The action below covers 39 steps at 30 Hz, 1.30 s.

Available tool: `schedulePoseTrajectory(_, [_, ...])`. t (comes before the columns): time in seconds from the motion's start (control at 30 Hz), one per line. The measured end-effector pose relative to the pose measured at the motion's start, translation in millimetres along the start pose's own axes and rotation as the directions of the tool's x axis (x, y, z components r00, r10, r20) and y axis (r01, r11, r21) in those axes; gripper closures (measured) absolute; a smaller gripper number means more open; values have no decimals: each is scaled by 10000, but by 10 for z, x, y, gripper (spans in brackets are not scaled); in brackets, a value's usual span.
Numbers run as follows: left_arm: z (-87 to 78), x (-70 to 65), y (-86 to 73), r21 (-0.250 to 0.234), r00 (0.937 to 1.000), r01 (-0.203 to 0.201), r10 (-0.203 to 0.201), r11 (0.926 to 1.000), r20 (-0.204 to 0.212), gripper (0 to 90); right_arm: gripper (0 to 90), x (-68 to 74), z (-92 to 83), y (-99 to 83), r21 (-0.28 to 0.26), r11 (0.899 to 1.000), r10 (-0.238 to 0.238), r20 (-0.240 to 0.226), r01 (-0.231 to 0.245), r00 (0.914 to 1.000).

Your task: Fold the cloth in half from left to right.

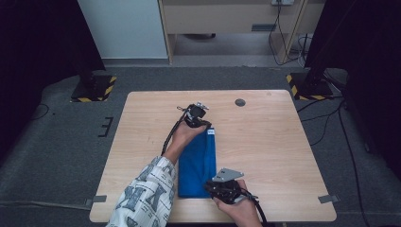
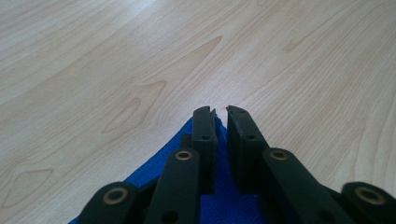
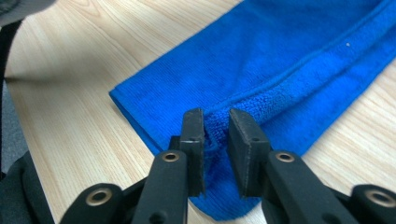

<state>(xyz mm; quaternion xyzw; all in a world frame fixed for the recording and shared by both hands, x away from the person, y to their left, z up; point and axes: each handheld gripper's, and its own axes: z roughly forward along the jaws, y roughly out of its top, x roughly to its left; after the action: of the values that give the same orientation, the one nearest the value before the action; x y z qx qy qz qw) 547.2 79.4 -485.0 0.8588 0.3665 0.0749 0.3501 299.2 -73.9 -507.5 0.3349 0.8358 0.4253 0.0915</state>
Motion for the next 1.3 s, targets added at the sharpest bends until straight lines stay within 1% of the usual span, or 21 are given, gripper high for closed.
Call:
schedulePoseTrajectory(0.17, [0, -18, 3, -101, 10000, -6, 6, 9999, -12, 784, 714, -39, -25, -21, 91, 9997, 209, 119, -210, 9997])
schedulePoseTrajectory(0.27, [5, -23, 2, -161, 9999, 95, -94, 9998, 103, 761, 682, -35, -46, -30, 203, 9991, 363, 113, -365, 9993])
schedulePoseTrajectory(0.33, [11, -33, 2, -206, 9999, 119, -117, 9997, 99, 742, 671, -32, -61, -38, 229, 9992, 323, 126, -326, 9994])
schedulePoseTrajectory(0.37, [23, -42, 0, -252, 9996, 216, -212, 9994, 163, 729, 661, -30, -66, -41, 263, 9989, 382, 133, -386, 9992])
schedulePoseTrajectory(0.4, [28, -49, -5, -293, 9996, 226, -221, 9993, 179, 722, 655, -36, -72, -44, 268, 9990, 358, 172, -363, 9992])
schedulePoseTrajectory(0.43, [29, -54, -7, -292, 9996, 205, -200, 9994, 175, 706, 645, -38, -81, -46, 268, 9988, 404, 214, -410, 9990])
schedulePoseTrajectory(0.5, [29, -64, -11, -301, 9996, 196, -190, 9994, 206, 702, 634, -45, -88, -46, 282, 9986, 437, 210, -443, 9988])
schedulePoseTrajectory(0.6, [20, -94, -21, -321, 9996, 89, -80, 9994, 285, 679, 595, -63, -123, -44, 269, 9983, 517, 251, -523, 9983])
schedulePoseTrajectory(0.67, [11, -104, -20, -373, 9996, 104, -94, 9993, 283, 675, 578, -73, -145, -40, 207, 9980, 583, 321, -590, 9978])
schedulePoseTrajectory(0.77, [-52, -124, -15, -586, 9998, -12, 24, 9983, 198, 661, 557, -87, -163, -33, 148, 9981, 599, 377, -605, 9975])
schedulePoseTrajectory(0.8, [-72, -126, -13, -610, 9999, -55, 64, 9981, 156, 636, 534, -94, -176, -22, 80, 9977, 664, 410, -668, 9970])
schedulePoseTrajectory(0.83, [-128, -131, -10, -734, 9999, -159, 159, 9972, 4, 627, 523, -93, -180, -9, 45, 9976, 685, 438, -688, 9967])
schedulePoseTrajectory(0.87, [-128, -131, -10, -734, 9999, -159, 159, 9972, 4, 623, 523, -93, -180, -9, 45, 9976, 685, 438, -688, 9967])
schedulePoseTrajectory(0.9, [-164, -128, -10, -777, 9997, -250, 246, 9967, -59, 623, 517, -91, -181, -1, 31, 9977, 681, 443, -683, 9967])
schedulePoseTrajectory(0.93, [-210, -122, -12, -891, 9997, -239, 234, 9957, -62, 617, 514, -76, -183, 30, 10, 9983, 587, 469, -588, 9972])
schedulePoseTrajectory(1.0, [-234, -119, -12, -933, 9997, -249, 243, 9953, -73, 614, 512, -69, -184, 41, -9, 9983, 585, 444, -585, 9973])
schedulePoseTrajectory(1.03, [-277, -110, -10, -959, 9994, -337, 326, 9948, -123, 613, 505, -53, -196, 65, -40, 9985, 541, 436, -540, 9976])
schedulePoseTrajectory(1.17, [-341, -99, -10, -1078, 9992, -363, 346, 9935, -176, 594, 499, -59, -215, 91, -106, 9983, 570, 493, -566, 9972])
schedulePoseTrajectory(1.2, [-370, -95, -13, -1082, 9988, -448, 423, 9931, -252, 578, 494, -77, -223, 117, -129, 9983, 581, 551, -575, 9968])
schedulePoseTrajectory(1.23, [-408, -88, -23, -1185, 9984, -478, 439, 9918, -353, 559, 491, -92, -221, 129, -143, 9983, 572, 605, -564, 9965])
schedulePoseTrajectory(1.3, [-435, -81, -32, -1215, 9983, -473, 429, 9915, -385, 533, 478, -129, -210, 153, -143, 9982, 594, 668, -585, 9960])
